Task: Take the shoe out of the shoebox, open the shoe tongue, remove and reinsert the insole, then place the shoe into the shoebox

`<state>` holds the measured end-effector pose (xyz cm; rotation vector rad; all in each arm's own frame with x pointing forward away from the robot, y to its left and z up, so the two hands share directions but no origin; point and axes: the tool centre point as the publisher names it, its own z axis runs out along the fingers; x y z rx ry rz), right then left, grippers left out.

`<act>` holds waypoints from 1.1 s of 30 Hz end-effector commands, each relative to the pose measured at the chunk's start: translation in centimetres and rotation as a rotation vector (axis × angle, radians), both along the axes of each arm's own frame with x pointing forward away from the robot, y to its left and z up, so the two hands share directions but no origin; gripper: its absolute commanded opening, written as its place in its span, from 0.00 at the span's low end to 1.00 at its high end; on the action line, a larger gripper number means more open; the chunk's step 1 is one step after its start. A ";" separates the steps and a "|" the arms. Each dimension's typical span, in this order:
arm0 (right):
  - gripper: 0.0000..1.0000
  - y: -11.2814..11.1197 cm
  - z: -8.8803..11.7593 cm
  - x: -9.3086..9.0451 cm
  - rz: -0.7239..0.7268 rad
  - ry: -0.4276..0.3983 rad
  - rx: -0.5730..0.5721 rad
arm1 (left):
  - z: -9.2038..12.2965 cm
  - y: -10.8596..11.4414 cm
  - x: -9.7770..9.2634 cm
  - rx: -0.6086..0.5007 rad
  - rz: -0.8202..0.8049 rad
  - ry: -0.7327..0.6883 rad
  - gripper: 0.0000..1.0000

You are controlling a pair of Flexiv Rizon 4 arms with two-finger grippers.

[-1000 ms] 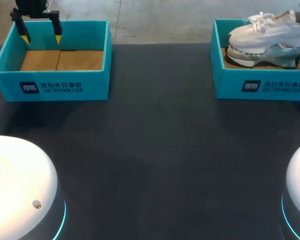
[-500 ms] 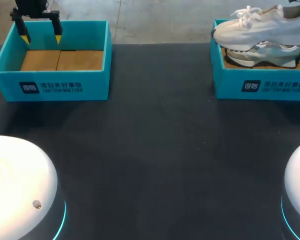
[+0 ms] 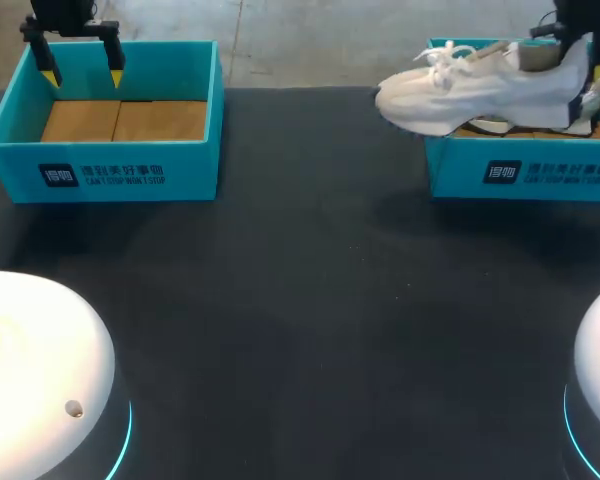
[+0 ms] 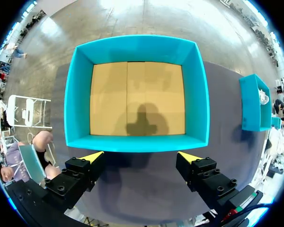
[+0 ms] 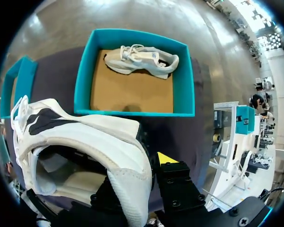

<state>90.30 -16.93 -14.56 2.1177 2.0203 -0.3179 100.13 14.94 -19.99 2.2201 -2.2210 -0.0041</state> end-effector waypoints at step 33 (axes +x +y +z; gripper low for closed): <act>0.00 14.1 -7.2 -11.3 0.111 -0.101 -0.007 | 0.0 0.0 0.0 0.000 0.000 -0.001 1.00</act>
